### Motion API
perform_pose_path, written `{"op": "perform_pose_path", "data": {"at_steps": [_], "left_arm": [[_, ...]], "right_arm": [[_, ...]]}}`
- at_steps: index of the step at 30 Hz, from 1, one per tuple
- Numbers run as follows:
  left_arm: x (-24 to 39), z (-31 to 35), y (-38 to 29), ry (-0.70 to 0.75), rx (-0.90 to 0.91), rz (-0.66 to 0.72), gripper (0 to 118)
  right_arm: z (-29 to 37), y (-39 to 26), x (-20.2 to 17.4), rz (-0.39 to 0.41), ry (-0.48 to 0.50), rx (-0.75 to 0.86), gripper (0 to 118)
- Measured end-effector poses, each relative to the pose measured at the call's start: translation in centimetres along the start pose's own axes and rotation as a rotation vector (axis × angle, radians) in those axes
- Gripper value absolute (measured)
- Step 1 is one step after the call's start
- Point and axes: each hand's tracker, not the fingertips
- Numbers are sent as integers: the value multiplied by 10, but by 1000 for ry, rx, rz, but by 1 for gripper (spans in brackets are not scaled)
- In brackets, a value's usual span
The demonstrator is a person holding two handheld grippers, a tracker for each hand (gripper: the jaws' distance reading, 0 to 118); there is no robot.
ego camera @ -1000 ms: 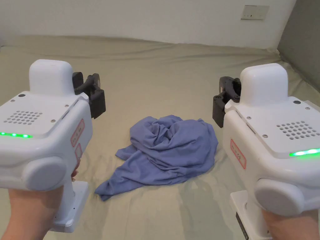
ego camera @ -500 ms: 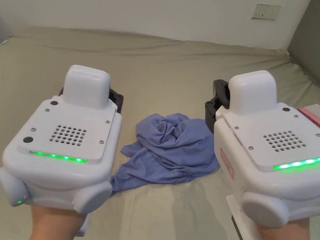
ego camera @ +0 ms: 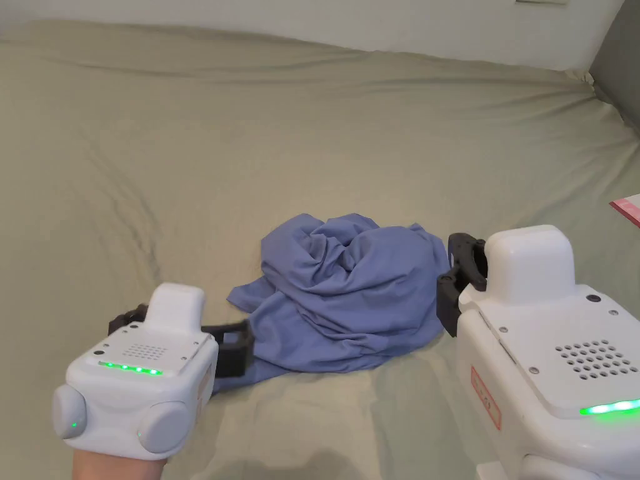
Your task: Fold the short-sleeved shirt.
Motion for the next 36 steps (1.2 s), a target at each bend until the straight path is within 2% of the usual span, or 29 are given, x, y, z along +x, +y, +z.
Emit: {"op": "perform_pose_path", "data": {"at_steps": [4,5,6,8,9,10,11,12,14,16,18,19,20,21,22,23,25,26,28,32,33,34,35,36], "left_arm": [[12,-42,-19,-3,-105,-52,107],[15,-53,-24,-12,-138,-53,94],[18,-57,-27,-7,-164,-50,74],[22,-64,-33,-3,-170,-38,57],[23,-58,-32,-21,-134,16,42],[26,-52,-31,-12,-138,1,21],[29,-52,-28,-52,-148,-12,8],[33,-52,-26,-86,-146,-28,8],[39,-44,-20,-40,-141,-84,7],[27,-24,-13,-89,-19,4,7],[16,-6,-3,-74,5,29,7],[10,3,1,-79,12,31,7],[3,12,4,-87,27,46,7],[-3,20,6,-88,35,55,7],[-9,23,7,-83,35,56,7],[-14,31,6,-75,35,65,7],[-24,41,0,-81,10,99,7],[-26,43,-7,-81,14,108,7],[-29,42,-15,-63,-14,95,7],[-32,32,-29,-59,-58,99,7],[-32,30,-31,-56,-69,96,7],[-31,27,-32,-53,-68,90,7],[-31,26,-33,-50,-73,85,7],[-32,25,-33,-51,-73,86,7]], "right_arm": [[-13,-19,15,32,-22,-72,2],[-16,-24,19,37,-28,-88,2],[-19,-28,23,37,-29,-104,2],[-24,-35,31,31,-23,-140,2],[-28,-38,35,30,-24,-155,2],[-33,-41,37,33,-26,-168,2],[-38,-45,40,40,-24,-184,2],[-46,-47,41,48,-21,-202,2],[-63,-51,44,58,0,-232,2],[-86,-53,46,82,19,-262,2],[-119,-54,50,109,55,-310,4],[-137,-55,54,93,64,-325,13],[-160,-57,60,54,98,-363,40],[-185,-59,67,10,129,-430,74],[-212,-62,73,-38,155,-511,101],[-235,-65,82,-55,129,-560,110],[-270,-70,91,-13,49,-556,110],[-288,-73,94,35,40,-578,110],[-319,-82,93,73,9,-604,110],[-361,-97,93,-12,34,-690,109],[-364,-100,89,-8,37,-683,105],[-365,-103,84,5,40,-679,96],[-364,-106,74,50,50,-669,70],[-360,-106,66,73,94,-644,34]]}}
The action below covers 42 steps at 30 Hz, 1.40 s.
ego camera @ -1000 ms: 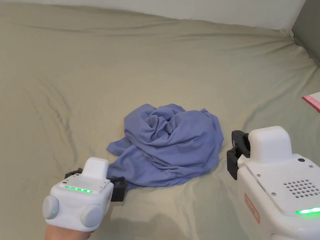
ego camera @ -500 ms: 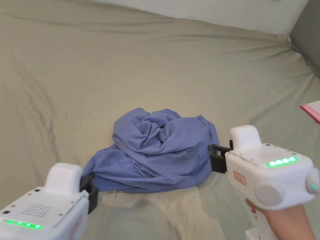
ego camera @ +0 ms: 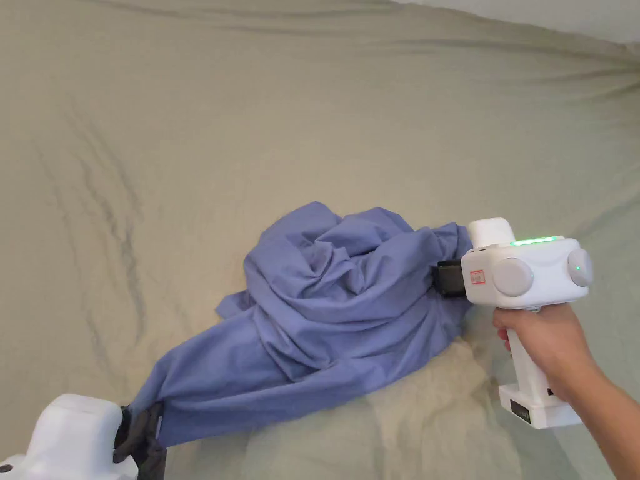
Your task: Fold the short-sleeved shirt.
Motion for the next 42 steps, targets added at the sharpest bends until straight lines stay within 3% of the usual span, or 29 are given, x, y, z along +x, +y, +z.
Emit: {"op": "perform_pose_path", "data": {"at_steps": [1,2,3,4,5,10,19,21,24,27,34,42], "left_arm": [[-1,-1,0,-1,-1,4,7],[-1,-2,1,-2,-3,8,7],[-1,-2,2,0,-2,8,7],[-2,-2,4,3,0,7,7],[-4,0,6,4,6,8,7],[-12,28,34,35,128,5,7],[-32,110,109,113,411,-19,7],[-31,130,125,159,477,-68,7],[-33,163,151,114,554,-32,7],[-31,193,175,140,638,-50,7],[-19,260,228,150,793,-106,7],[-8,300,280,149,877,-152,7]], "right_arm": [[6,0,-5,-1,53,38,9],[11,2,-11,-4,114,54,9],[17,1,-24,49,-18,45,9],[20,2,-28,116,-68,41,9],[28,1,-26,128,-35,66,9],[106,-1,3,-20,-12,186,9],[317,-28,38,-144,-13,575,9],[360,-36,37,-142,-18,665,9],[410,-39,34,-148,-54,757,9],[453,-43,35,-225,-41,858,9],[532,-34,29,-228,-140,993,9],[578,4,38,-238,-250,1073,9]]}}
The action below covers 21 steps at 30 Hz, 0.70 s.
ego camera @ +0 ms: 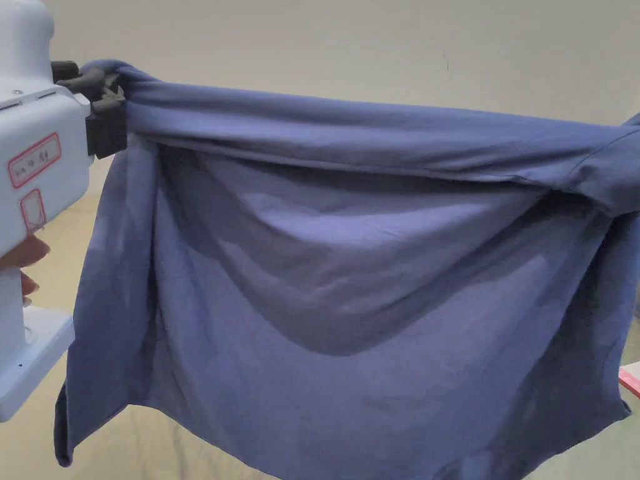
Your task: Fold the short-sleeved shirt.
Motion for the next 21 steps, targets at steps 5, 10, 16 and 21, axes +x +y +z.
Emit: {"op": "perform_pose_path", "data": {"at_steps": [5,10,16,21], "left_arm": [[-2,-31,18,-29,-17,-8,7],[4,-77,24,-49,-48,-62,7],[11,-146,20,-61,-109,-87,7],[18,-215,11,-37,-147,-132,7]], "right_arm": [[-30,27,-2,97,-58,55,9],[-74,39,-7,182,-111,63,9],[-138,40,-14,205,-140,29,9],[-190,30,-27,259,-185,16,9]]}}
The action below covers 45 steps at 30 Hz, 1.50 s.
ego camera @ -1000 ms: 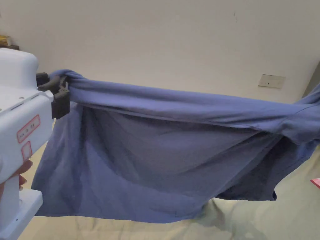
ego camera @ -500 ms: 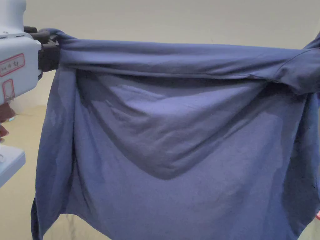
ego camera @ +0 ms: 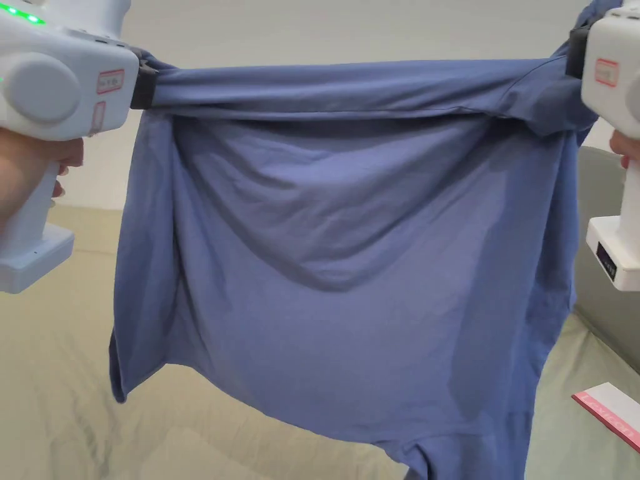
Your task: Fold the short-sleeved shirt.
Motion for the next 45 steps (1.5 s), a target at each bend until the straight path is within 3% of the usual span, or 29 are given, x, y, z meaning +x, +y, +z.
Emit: {"op": "perform_pose_path", "data": {"at_steps": [12,16,18,20,26,30,34,38,45], "left_arm": [[-2,-117,-43,40,-100,-26,7],[10,-117,-91,24,-143,-74,7],[18,-118,-124,-11,-188,-138,7],[32,-108,-161,-16,-247,-206,7],[58,-47,-270,-119,-419,-133,7],[81,10,-339,-181,-539,-202,7],[99,64,-407,-259,-675,-274,7],[104,119,-454,-314,-808,-312,7],[91,188,-465,-336,-868,-290,7]], "right_arm": [[-76,-64,-60,10,-4,-103,9],[-63,-116,-84,67,26,-165,9],[-50,-149,-94,58,66,-233,9],[-29,-185,-102,28,107,-309,9],[62,-296,-110,7,197,-555,9],[141,-356,-110,-14,265,-755,9],[217,-405,-105,-119,311,-1001,9],[272,-431,-94,-197,334,-1169,9],[323,-423,-79,-168,378,-1288,9]]}}
